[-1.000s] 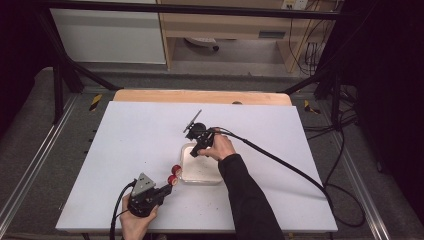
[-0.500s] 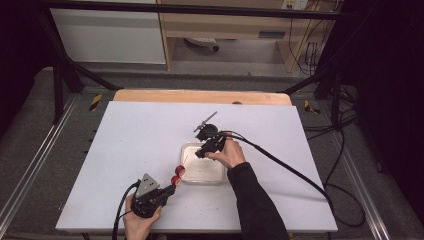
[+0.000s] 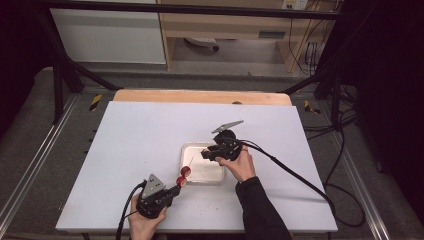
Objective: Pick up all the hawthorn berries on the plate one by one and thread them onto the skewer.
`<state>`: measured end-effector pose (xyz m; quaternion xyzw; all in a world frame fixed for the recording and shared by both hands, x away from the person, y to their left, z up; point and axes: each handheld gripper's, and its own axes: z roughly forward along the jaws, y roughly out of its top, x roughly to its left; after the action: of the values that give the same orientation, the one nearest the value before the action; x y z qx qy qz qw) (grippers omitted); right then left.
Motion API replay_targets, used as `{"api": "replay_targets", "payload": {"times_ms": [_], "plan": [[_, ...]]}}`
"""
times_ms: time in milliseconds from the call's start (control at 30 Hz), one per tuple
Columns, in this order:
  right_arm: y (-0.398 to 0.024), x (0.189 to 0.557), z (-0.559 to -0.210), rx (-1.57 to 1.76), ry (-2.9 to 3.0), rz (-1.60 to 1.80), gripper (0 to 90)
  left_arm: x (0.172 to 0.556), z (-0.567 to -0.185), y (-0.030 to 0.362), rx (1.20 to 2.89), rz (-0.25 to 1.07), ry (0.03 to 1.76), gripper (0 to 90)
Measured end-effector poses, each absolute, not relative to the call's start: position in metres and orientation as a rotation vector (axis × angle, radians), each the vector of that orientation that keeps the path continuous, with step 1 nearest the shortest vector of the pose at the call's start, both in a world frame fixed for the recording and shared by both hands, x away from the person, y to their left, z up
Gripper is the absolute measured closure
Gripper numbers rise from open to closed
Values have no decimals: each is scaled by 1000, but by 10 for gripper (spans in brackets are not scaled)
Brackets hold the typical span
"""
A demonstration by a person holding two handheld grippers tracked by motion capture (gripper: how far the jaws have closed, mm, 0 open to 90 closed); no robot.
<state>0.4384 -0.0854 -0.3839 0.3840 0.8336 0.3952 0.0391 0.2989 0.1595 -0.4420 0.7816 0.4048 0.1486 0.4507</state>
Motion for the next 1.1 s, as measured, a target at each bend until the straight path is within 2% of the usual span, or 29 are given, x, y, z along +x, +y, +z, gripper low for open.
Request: {"api": "replay_targets", "payload": {"times_ms": [533, 1100], "plan": [[-117, 414, -401, 1430, 2267, 1635, 618, 296, -442, 142, 1908, 351, 992, 884], [-115, 404, -401, 1506, 2035, 1848, 618, 292, -447, 123, 1858, 325, 1043, 884]]}}
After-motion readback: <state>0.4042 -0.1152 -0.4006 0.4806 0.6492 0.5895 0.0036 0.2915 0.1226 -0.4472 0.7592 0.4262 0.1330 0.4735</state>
